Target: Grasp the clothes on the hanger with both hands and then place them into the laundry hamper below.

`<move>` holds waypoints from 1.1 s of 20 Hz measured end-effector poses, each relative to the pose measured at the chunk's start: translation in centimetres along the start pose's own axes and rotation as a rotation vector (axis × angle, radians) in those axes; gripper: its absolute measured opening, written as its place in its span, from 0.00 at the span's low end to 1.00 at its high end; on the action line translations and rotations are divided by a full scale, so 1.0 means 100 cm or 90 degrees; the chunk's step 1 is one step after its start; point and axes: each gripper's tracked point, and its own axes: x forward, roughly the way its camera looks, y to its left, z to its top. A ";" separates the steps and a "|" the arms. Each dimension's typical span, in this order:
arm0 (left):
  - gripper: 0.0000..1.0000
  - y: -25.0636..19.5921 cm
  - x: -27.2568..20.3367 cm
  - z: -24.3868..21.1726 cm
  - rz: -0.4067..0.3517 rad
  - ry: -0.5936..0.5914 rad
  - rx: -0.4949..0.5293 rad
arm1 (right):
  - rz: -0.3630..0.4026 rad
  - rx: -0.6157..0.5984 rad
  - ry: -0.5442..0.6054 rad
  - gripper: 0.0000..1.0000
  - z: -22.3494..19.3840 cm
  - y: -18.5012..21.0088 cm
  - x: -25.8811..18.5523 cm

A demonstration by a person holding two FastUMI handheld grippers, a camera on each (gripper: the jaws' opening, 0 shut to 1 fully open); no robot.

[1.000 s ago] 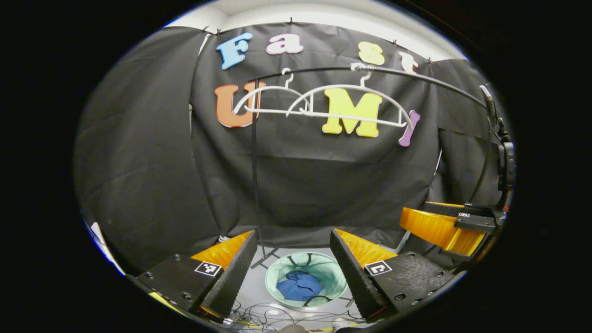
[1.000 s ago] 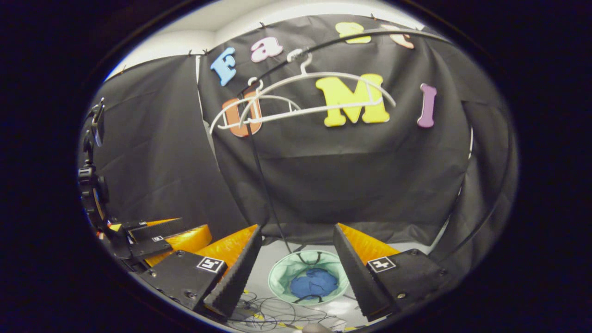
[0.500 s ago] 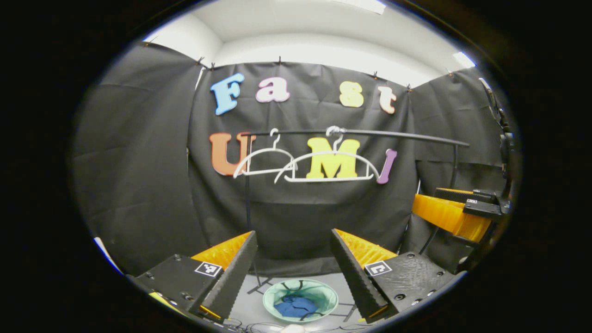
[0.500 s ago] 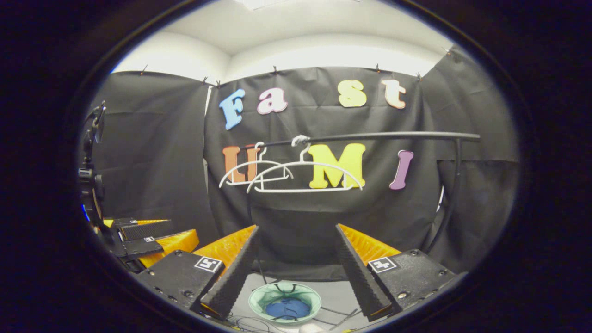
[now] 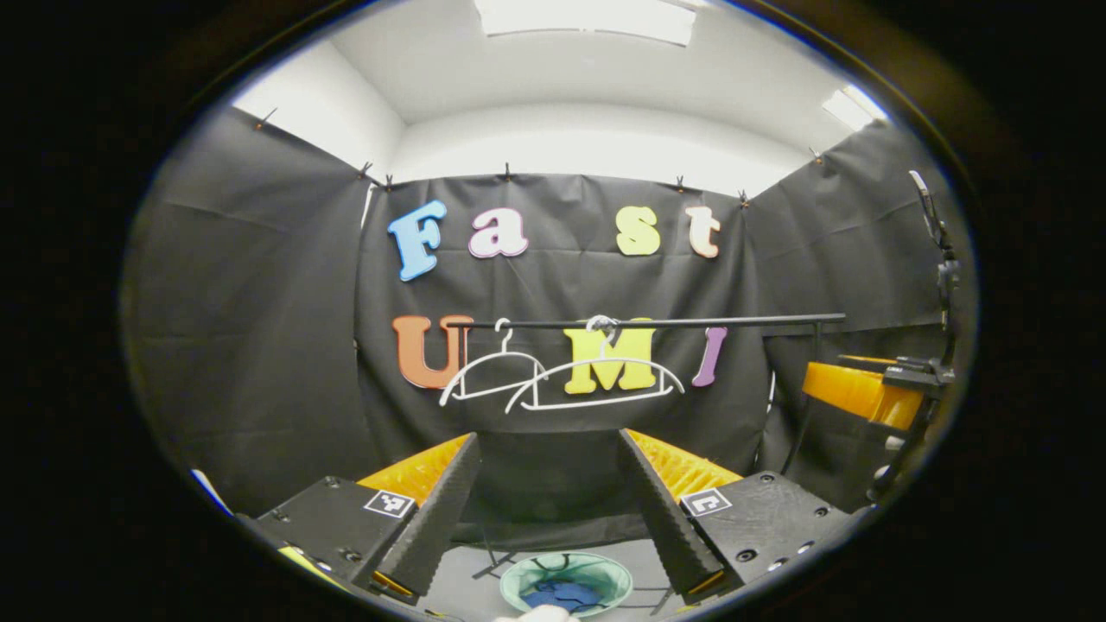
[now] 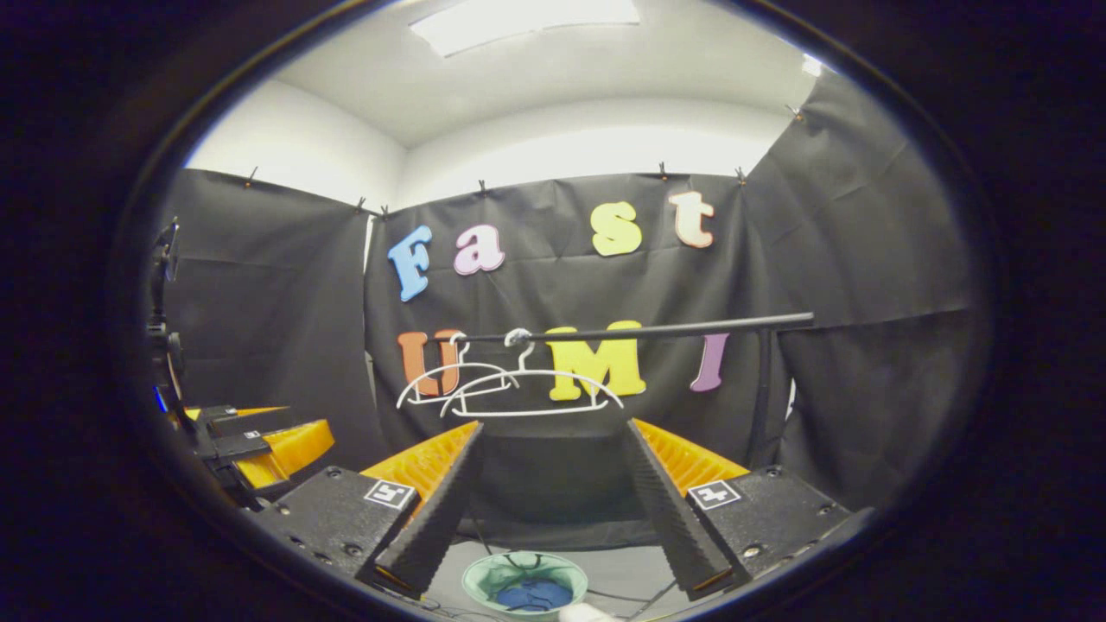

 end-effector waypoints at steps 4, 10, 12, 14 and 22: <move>0.94 0.004 -0.023 -0.010 0.042 0.016 0.000 | -0.035 0.006 0.016 1.00 -0.008 -0.037 -0.018; 0.97 0.002 -0.033 -0.002 0.061 0.009 -0.004 | -0.042 0.014 0.024 0.99 -0.011 -0.050 -0.029; 1.00 0.000 -0.035 -0.001 0.062 0.010 -0.005 | -0.035 0.008 0.021 0.99 -0.009 -0.045 -0.034; 1.00 0.000 -0.036 0.000 0.061 0.009 -0.010 | -0.030 0.005 0.017 0.99 -0.007 -0.042 -0.037; 1.00 -0.002 -0.050 0.008 0.067 0.004 -0.006 | -0.020 0.006 0.015 0.99 -0.001 -0.035 -0.046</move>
